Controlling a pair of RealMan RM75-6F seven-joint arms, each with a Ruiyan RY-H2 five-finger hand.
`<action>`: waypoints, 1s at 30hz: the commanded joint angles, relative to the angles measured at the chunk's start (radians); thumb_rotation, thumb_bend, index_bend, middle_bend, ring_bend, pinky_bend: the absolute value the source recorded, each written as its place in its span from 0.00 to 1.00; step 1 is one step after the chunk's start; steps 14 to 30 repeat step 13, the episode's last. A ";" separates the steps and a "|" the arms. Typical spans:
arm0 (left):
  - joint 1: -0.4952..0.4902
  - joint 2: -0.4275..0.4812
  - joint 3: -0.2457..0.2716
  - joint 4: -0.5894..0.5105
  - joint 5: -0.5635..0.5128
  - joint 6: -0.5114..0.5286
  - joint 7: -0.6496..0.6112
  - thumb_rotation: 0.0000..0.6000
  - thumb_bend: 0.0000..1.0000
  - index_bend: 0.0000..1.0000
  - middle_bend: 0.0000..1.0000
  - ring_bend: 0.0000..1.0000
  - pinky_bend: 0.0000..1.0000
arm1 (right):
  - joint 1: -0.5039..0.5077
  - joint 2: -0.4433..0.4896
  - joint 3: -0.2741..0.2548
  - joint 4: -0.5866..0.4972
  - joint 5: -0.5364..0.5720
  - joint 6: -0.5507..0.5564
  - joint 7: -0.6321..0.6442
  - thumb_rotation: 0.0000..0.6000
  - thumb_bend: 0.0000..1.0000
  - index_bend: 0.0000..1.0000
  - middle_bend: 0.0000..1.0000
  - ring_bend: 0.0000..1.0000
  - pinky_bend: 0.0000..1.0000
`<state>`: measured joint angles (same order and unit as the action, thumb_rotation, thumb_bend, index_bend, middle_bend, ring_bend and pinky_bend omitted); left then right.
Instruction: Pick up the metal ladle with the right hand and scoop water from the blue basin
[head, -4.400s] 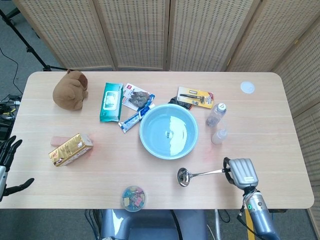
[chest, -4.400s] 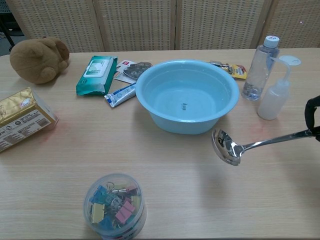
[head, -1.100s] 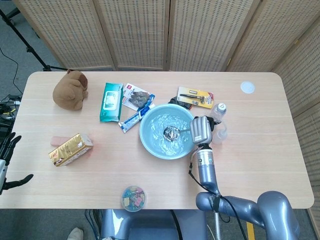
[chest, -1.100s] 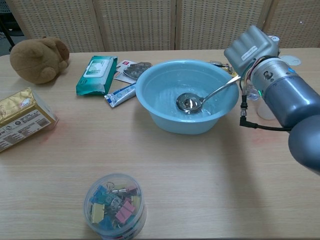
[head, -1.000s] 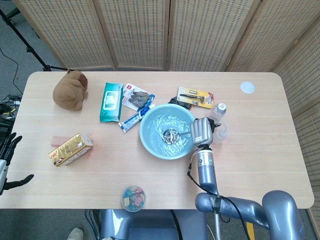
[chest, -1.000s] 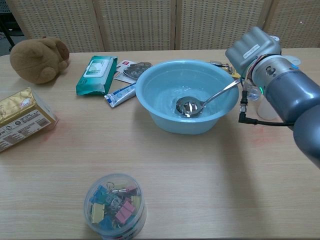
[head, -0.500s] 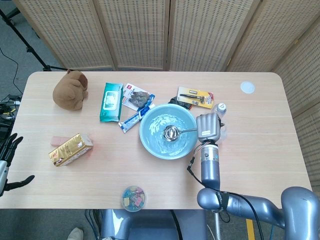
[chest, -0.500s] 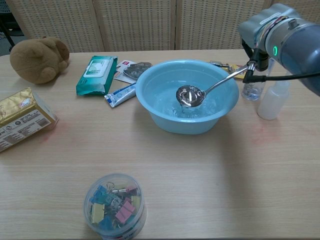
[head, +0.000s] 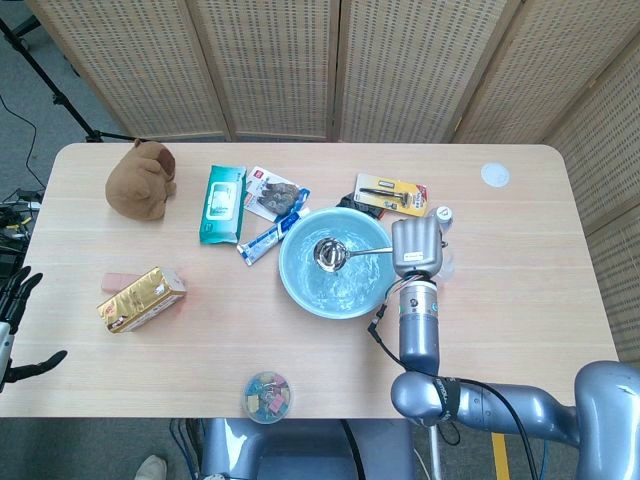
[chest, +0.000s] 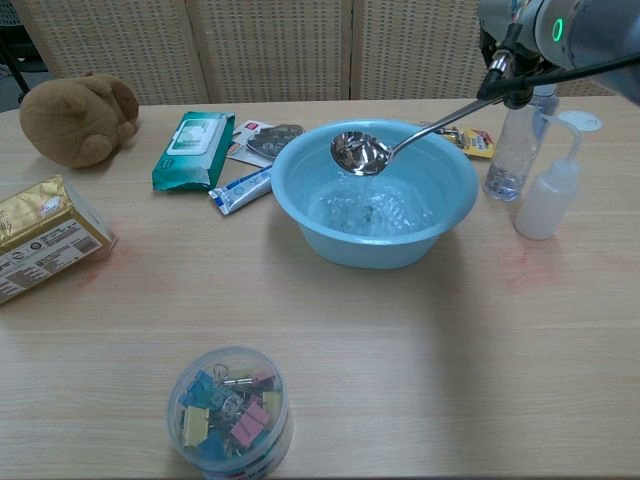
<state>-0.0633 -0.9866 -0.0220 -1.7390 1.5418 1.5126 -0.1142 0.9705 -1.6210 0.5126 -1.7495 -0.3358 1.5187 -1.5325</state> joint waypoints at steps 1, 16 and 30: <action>0.001 0.001 0.001 0.000 0.004 0.002 -0.002 1.00 0.00 0.00 0.00 0.00 0.00 | 0.025 0.009 -0.002 -0.017 0.020 0.033 -0.019 1.00 1.00 0.88 0.87 0.79 0.93; 0.004 0.005 0.003 0.003 0.009 0.009 -0.012 1.00 0.00 0.00 0.00 0.00 0.00 | 0.093 0.022 0.006 -0.052 0.115 0.128 -0.058 1.00 1.00 0.88 0.87 0.79 0.93; 0.004 0.005 0.003 0.003 0.009 0.009 -0.012 1.00 0.00 0.00 0.00 0.00 0.00 | 0.093 0.022 0.006 -0.052 0.115 0.128 -0.058 1.00 1.00 0.88 0.87 0.79 0.93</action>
